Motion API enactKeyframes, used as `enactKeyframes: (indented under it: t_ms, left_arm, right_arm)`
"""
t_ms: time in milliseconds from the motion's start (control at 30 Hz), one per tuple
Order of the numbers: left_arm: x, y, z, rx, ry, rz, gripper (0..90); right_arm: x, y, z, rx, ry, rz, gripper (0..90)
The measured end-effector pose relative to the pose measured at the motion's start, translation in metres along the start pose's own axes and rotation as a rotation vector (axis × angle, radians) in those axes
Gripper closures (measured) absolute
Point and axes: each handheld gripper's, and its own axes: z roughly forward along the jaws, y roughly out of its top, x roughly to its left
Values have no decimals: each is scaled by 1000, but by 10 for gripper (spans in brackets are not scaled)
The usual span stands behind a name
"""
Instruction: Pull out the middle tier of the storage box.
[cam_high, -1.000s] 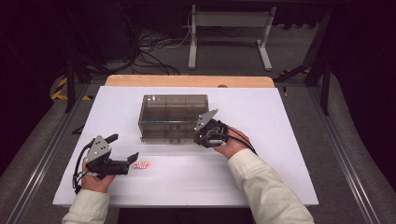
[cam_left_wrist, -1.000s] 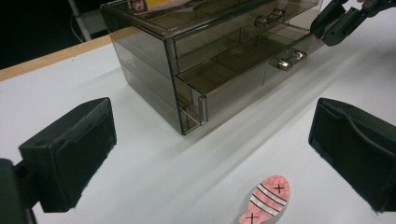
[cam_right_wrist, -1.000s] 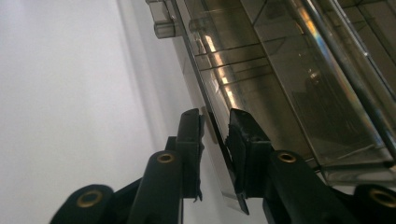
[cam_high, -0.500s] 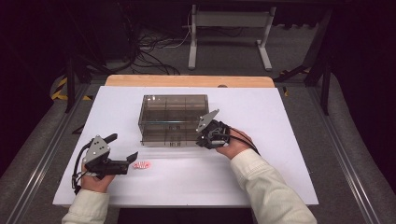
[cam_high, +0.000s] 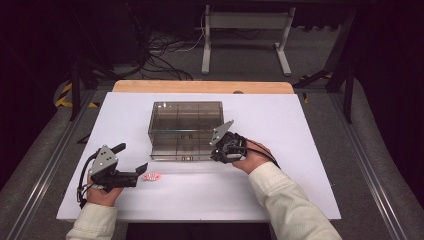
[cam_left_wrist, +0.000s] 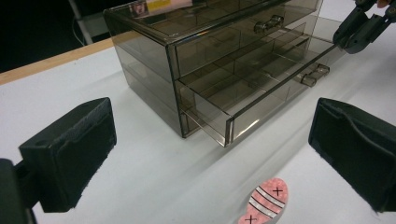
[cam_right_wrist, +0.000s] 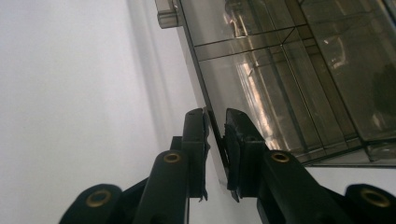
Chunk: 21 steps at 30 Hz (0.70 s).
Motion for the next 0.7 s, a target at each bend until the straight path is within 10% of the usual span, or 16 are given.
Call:
enactKeyframes:
  t_ms: [700]
  left_arm:
    - [-1, 0, 0, 5, -3, 0, 17]
  right_arm:
    - [10, -2, -2, 2, 29, -6, 795]
